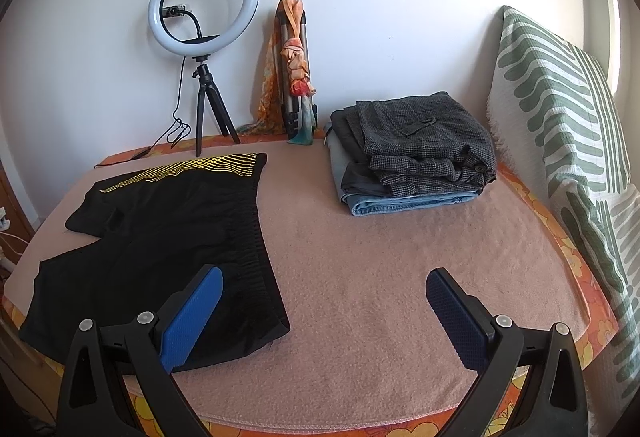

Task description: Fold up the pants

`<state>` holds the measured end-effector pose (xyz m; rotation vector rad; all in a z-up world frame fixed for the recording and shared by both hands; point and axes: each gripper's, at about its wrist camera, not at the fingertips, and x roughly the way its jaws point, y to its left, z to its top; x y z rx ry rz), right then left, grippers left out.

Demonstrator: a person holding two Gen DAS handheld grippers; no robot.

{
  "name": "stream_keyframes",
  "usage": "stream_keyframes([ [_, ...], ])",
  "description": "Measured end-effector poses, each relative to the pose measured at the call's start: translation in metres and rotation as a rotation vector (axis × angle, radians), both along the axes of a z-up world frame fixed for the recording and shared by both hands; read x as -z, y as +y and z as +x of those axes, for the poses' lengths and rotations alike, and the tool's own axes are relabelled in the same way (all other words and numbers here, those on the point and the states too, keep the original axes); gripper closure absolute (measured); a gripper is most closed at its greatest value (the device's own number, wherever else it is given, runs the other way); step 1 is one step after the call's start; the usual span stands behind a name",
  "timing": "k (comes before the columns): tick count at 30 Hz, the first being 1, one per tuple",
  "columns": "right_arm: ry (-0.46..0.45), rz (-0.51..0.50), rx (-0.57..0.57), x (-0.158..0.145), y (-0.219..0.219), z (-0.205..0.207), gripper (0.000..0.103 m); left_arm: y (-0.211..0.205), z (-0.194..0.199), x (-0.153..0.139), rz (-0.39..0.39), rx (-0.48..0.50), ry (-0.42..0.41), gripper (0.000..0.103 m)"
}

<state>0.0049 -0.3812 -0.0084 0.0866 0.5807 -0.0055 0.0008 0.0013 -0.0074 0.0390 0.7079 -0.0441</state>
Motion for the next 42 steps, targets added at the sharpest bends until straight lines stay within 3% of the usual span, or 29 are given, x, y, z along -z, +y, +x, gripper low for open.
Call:
stream_keyframes([
  [2, -0.009, -0.004, -0.012, -0.001, 0.002, -0.001, 0.0, 0.006, 0.001, 0.003, -0.017, -0.005, 0.01, 0.0],
  [7, -0.017, -0.022, -0.085, -0.002, 0.011, 0.002, 0.0, 0.015, -0.001, 0.006, 0.022, 0.004, -0.022, 0.0],
  [12, -0.041, -0.028, -0.283, 0.003, 0.025, 0.006, 0.0, 0.025, -0.01, 0.012, 0.057, 0.086, -0.029, 0.001],
  [15, -0.029, -0.081, -0.383, 0.013, 0.039, 0.009, 0.0, 0.034, -0.014, 0.02, 0.077, 0.116, 0.025, 0.01],
  [20, 0.037, -0.201, -0.575, 0.032, 0.061, 0.01, 0.005, 0.048, -0.026, 0.033, 0.041, 0.168, 0.109, 0.032],
  [23, 0.052, -0.318, -0.69, 0.045, 0.078, 0.002, 0.01, 0.043, -0.034, 0.044, 0.057, 0.226, 0.154, 0.041],
  [27, 0.105, -0.428, -0.799, 0.066, 0.095, -0.001, 0.02, 0.03, -0.039, 0.059, 0.108, 0.297, 0.199, 0.042],
  [35, 0.162, -0.556, -0.861, 0.092, 0.117, 0.007, 0.031, 0.021, -0.031, 0.079, 0.104, 0.355, 0.268, 0.042],
  [38, 0.169, -0.561, -0.878, 0.094, 0.123, 0.011, 0.041, 0.019, -0.031, 0.08, 0.111, 0.372, 0.266, 0.042],
  [40, 0.186, -0.557, -0.895, 0.094, 0.127, 0.015, 0.061, 0.017, -0.031, 0.082, 0.126, 0.383, 0.265, 0.042],
  [42, 0.187, -0.574, -0.903, 0.094, 0.131, 0.018, 0.072, 0.015, -0.03, 0.084, 0.138, 0.393, 0.269, 0.042],
])
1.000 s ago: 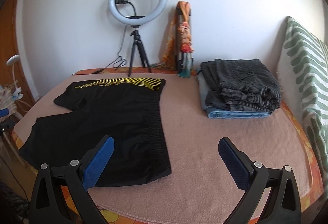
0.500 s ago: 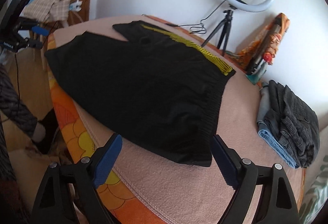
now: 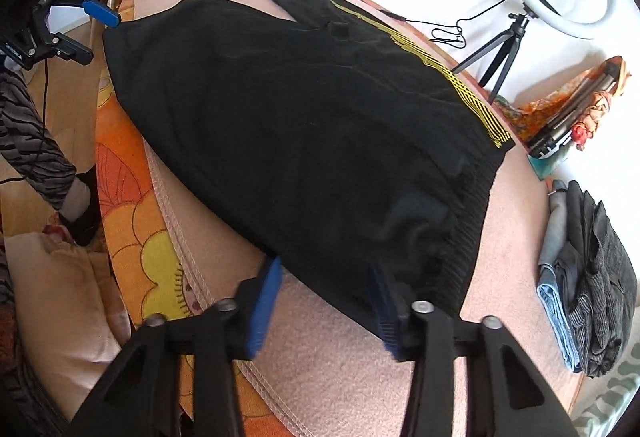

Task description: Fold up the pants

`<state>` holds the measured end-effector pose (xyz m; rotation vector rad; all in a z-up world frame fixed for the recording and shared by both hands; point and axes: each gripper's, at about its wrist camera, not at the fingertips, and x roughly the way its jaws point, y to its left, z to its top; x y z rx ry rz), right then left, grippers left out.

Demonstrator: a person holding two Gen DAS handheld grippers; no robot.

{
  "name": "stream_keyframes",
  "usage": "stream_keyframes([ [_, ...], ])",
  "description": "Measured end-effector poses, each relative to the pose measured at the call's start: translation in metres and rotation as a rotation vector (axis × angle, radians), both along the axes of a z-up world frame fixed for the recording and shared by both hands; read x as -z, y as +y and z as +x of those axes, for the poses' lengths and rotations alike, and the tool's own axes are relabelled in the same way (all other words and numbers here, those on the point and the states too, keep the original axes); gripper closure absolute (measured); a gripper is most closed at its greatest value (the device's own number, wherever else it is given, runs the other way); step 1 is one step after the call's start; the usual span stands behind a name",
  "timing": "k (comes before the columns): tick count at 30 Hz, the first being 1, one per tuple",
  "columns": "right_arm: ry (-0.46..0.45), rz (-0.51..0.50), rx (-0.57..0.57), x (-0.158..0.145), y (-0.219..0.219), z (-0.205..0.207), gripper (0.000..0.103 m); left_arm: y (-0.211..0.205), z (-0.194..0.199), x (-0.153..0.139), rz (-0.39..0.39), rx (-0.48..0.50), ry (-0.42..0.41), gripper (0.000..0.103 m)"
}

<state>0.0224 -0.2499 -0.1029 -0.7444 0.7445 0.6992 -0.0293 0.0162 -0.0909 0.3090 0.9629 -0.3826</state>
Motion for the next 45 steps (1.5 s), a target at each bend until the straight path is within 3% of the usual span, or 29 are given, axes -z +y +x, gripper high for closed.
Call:
stream_keyframes([
  [1, -0.005, -0.009, -0.004, 0.0, 0.003, 0.001, 0.081, -0.001, 0.001, 0.001, 0.005, 0.003, 0.001, 0.042],
  [4, -0.026, -0.01, 0.0, -0.005, 0.009, 0.003, 0.09, -0.003, 0.003, 0.004, 0.017, 0.01, 0.004, 0.042],
  [12, -0.079, 0.094, 0.067, -0.038, 0.01, 0.021, 0.097, -0.012, 0.013, 0.006, 0.067, 0.027, -0.031, 0.042],
  [13, -0.083, 0.101, 0.067, -0.041, 0.011, 0.022, 0.097, -0.013, 0.014, 0.006, 0.084, 0.022, -0.042, 0.044],
  [15, -0.091, 0.104, 0.065, -0.044, 0.012, 0.022, 0.097, -0.01, 0.016, 0.007, 0.098, 0.015, -0.044, 0.058],
  [17, -0.089, 0.105, 0.062, -0.044, 0.013, 0.021, 0.097, -0.003, 0.019, 0.009, 0.08, 0.003, -0.017, 0.076],
  [21, -0.071, 0.099, 0.074, -0.042, 0.012, 0.023, 0.097, -0.004, 0.016, 0.0, -0.009, 0.002, -0.028, 0.078],
  [22, -0.064, 0.106, 0.083, -0.042, 0.011, 0.025, 0.097, -0.008, 0.014, -0.004, -0.012, 0.01, -0.048, 0.074],
  [24, -0.063, 0.12, 0.104, -0.046, 0.012, 0.03, 0.098, -0.023, 0.011, -0.009, -0.021, 0.04, -0.069, 0.049],
  [25, -0.063, 0.13, 0.114, -0.048, 0.012, 0.033, 0.098, -0.029, 0.011, -0.01, -0.019, 0.049, -0.079, 0.03],
  [29, -0.067, 0.163, 0.152, -0.057, 0.013, 0.045, 0.101, -0.064, 0.019, -0.003, 0.053, 0.089, -0.116, 0.027],
  [33, -0.073, 0.192, 0.151, -0.066, 0.016, 0.049, 0.101, -0.079, 0.035, 0.012, 0.111, 0.049, -0.11, 0.027],
  [36, -0.084, 0.199, 0.142, -0.07, 0.019, 0.048, 0.102, -0.076, 0.041, 0.017, 0.122, 0.022, -0.128, 0.031],
  [38, -0.095, 0.191, 0.138, -0.071, 0.019, 0.047, 0.102, -0.066, 0.045, 0.014, 0.12, -0.014, -0.125, 0.057],
  [42, -0.081, 0.197, 0.14, -0.07, 0.014, 0.045, 0.102, -0.04, 0.049, 0.009, 0.101, -0.059, -0.118, 0.069],
  [43, -0.082, 0.198, 0.141, -0.069, 0.012, 0.043, 0.102, -0.034, 0.049, 0.01, 0.105, -0.063, -0.114, 0.077],
  [45, -0.077, 0.206, 0.144, -0.07, 0.009, 0.042, 0.102, -0.023, 0.047, 0.013, 0.13, -0.065, -0.097, 0.078],
])
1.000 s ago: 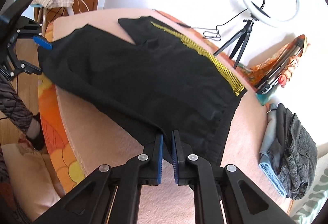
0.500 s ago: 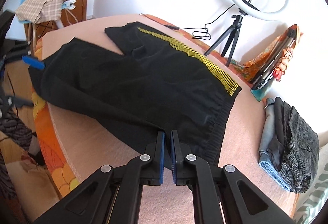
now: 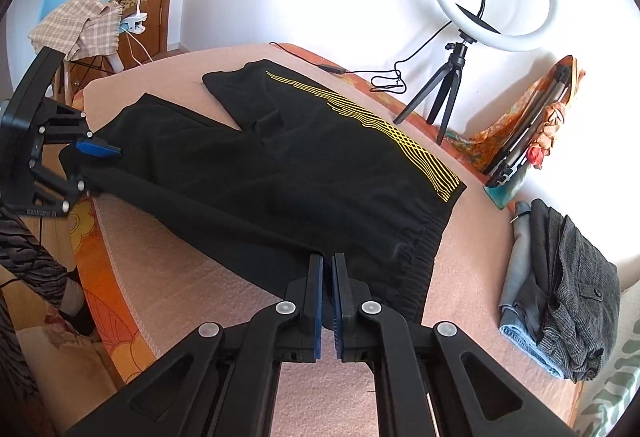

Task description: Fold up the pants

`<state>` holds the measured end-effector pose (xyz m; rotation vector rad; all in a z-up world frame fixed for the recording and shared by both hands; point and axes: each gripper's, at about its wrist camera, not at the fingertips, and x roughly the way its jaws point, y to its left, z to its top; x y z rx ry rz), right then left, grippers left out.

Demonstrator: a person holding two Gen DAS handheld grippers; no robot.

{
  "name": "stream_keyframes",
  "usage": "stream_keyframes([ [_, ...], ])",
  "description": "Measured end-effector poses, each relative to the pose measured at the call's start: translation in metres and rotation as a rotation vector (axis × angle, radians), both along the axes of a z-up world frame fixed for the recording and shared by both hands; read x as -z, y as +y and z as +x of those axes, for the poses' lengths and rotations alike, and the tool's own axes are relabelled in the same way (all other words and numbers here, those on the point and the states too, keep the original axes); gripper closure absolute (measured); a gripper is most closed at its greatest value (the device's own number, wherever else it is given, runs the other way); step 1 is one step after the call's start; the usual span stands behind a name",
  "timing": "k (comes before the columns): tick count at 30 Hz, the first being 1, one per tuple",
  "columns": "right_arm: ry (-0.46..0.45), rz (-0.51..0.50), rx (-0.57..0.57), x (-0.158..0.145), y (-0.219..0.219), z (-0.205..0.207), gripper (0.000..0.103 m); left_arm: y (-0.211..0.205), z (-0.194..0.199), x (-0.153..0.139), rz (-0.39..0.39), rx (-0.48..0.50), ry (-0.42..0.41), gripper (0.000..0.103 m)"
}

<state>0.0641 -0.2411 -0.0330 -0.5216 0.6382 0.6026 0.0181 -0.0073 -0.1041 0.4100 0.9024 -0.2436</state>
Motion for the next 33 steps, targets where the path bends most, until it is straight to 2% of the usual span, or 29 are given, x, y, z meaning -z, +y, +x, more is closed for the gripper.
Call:
stream_keyframes([
  [1, 0.003, 0.004, 0.0, 0.0, -0.001, -0.001, 0.102, 0.007, -0.002, 0.002, 0.017, -0.004, 0.01, 0.078],
  [2, 0.005, 0.006, 0.0, 0.001, -0.003, -0.002, 0.102, 0.012, -0.003, 0.002, 0.016, 0.001, 0.015, 0.082],
  [4, 0.005, 0.003, 0.001, 0.003, -0.004, -0.005, 0.103, 0.022, -0.003, 0.0, 0.003, 0.018, 0.036, 0.099],
  [11, -0.015, 0.031, 0.002, -0.007, 0.002, -0.006, 0.103, 0.038, 0.014, -0.047, -0.096, 0.04, -0.053, 0.1],
  [14, 0.052, 0.09, -0.07, -0.009, 0.001, -0.005, 0.103, 0.041, 0.024, -0.052, -0.098, 0.055, -0.042, 0.1],
  [15, 0.063, 0.101, -0.098, -0.009, 0.0, -0.007, 0.095, 0.042, 0.028, -0.052, -0.1, 0.057, -0.035, 0.1],
  [16, 0.081, 0.104, -0.131, -0.007, 0.002, -0.01, 0.07, 0.043, 0.03, -0.052, -0.1, 0.058, -0.033, 0.1],
  [18, 0.107, 0.099, -0.207, 0.001, 0.004, -0.019, 0.051, 0.044, 0.033, -0.053, -0.115, 0.054, -0.029, 0.1],
  [21, 0.099, -0.025, -0.223, 0.025, 0.014, -0.029, 0.04, 0.048, 0.04, -0.052, -0.13, 0.052, -0.019, 0.1],
  [23, 0.089, -0.121, -0.22, 0.043, 0.02, -0.032, 0.04, 0.049, 0.04, -0.053, -0.128, 0.053, -0.018, 0.1],
  [26, 0.062, -0.258, -0.199, 0.067, 0.026, -0.03, 0.043, 0.051, 0.042, -0.055, -0.132, 0.053, -0.018, 0.101],
  [27, 0.054, -0.284, -0.196, 0.07, 0.027, -0.029, 0.048, 0.051, 0.043, -0.056, -0.132, 0.055, -0.02, 0.101],
  [28, 0.05, -0.294, -0.195, 0.071, 0.027, -0.028, 0.07, 0.051, 0.044, -0.057, -0.131, 0.057, -0.021, 0.101],
  [30, 0.048, -0.286, -0.166, 0.067, 0.026, -0.023, 0.097, 0.052, 0.047, -0.06, -0.132, 0.061, -0.026, 0.1],
  [33, -0.01, -0.236, -0.115, 0.047, 0.021, -0.016, 0.103, 0.057, 0.054, -0.067, -0.138, 0.061, -0.041, 0.101],
])
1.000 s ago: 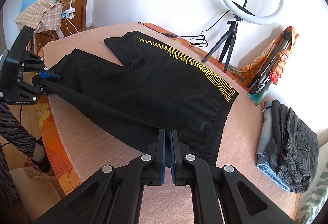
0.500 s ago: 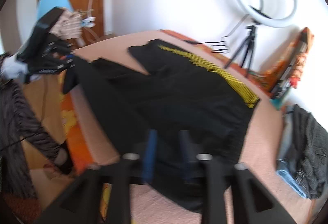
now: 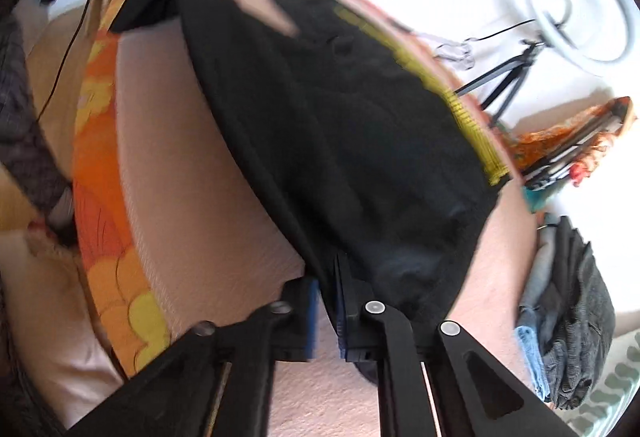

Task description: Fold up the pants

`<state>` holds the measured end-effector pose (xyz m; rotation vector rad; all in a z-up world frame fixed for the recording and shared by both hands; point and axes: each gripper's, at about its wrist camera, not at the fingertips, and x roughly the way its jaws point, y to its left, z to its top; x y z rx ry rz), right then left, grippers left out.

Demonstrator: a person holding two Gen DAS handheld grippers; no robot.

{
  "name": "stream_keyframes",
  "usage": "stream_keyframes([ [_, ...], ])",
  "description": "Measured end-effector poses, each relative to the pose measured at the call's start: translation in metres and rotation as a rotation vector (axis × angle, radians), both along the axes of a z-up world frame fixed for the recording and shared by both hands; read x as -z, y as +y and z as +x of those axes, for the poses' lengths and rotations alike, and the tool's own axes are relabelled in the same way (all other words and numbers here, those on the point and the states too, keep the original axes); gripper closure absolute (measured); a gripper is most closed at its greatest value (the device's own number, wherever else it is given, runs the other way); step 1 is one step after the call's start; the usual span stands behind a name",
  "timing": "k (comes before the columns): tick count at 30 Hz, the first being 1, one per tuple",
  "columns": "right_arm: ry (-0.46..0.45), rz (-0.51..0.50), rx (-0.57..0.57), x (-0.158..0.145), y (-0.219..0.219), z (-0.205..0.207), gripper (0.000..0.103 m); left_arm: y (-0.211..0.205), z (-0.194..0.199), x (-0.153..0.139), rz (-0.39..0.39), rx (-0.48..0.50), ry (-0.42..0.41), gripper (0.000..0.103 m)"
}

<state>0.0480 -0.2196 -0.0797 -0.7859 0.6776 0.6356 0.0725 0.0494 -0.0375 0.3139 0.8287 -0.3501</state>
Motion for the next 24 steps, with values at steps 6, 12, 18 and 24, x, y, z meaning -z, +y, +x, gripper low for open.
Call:
stream_keyframes([
  [6, -0.117, 0.085, 0.082, -0.051, -0.003, 0.026, 0.103, 0.009, 0.023, -0.02, -0.019, -0.003, -0.042, 0.1],
  [12, -0.227, 0.053, 0.101, -0.092, 0.013, 0.068, 0.103, 0.017, 0.059, -0.036, -0.022, -0.022, -0.082, 0.101],
  [18, -0.262, 0.041, 0.098, -0.11, 0.029, 0.122, 0.103, 0.03, 0.107, -0.041, -0.034, -0.051, -0.084, 0.101],
  [24, -0.249, 0.001, 0.11, -0.096, 0.046, 0.186, 0.103, 0.031, 0.168, -0.026, -0.023, -0.076, -0.046, 0.101],
])
